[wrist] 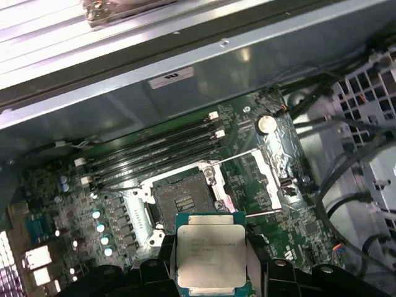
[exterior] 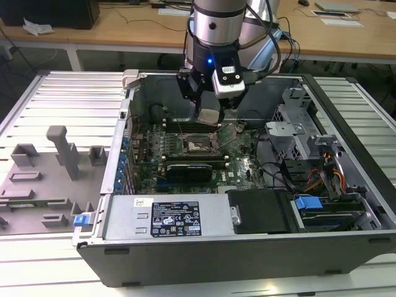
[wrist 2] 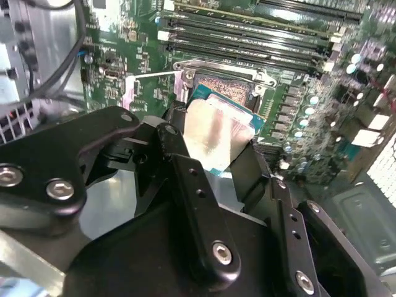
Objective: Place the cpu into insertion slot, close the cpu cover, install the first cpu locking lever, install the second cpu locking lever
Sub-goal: 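Place the cpu into insertion slot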
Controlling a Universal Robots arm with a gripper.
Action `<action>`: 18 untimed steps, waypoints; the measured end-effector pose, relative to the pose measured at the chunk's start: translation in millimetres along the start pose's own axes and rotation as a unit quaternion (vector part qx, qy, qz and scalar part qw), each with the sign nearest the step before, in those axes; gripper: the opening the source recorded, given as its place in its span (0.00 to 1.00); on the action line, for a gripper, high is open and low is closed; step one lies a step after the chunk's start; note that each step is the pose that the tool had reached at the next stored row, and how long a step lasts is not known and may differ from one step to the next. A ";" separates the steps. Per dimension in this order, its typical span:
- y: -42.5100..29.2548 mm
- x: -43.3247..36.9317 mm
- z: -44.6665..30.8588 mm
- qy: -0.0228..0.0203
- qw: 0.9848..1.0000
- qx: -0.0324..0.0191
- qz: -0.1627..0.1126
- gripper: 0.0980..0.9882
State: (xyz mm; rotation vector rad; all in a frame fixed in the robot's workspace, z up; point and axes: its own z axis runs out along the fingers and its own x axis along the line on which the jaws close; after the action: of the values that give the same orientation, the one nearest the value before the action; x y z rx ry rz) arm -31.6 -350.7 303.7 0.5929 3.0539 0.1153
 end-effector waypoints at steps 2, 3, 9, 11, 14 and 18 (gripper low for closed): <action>-0.1 0.0 0.8 -0.002 1.000 0.000 0.024 0.50; -0.1 0.0 1.0 -0.002 1.000 0.001 0.031 0.50; -0.2 0.1 2.9 -0.008 0.995 0.002 0.101 0.50; -0.3 0.1 3.7 -0.010 0.992 0.002 0.129 0.50; -0.4 0.1 4.6 -0.013 0.986 0.002 0.166 0.50; -0.5 0.1 5.8 -0.017 0.977 0.003 0.214 0.50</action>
State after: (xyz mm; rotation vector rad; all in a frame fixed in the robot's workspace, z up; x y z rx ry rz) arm -31.6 -350.7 297.9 1.2279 2.8422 0.1022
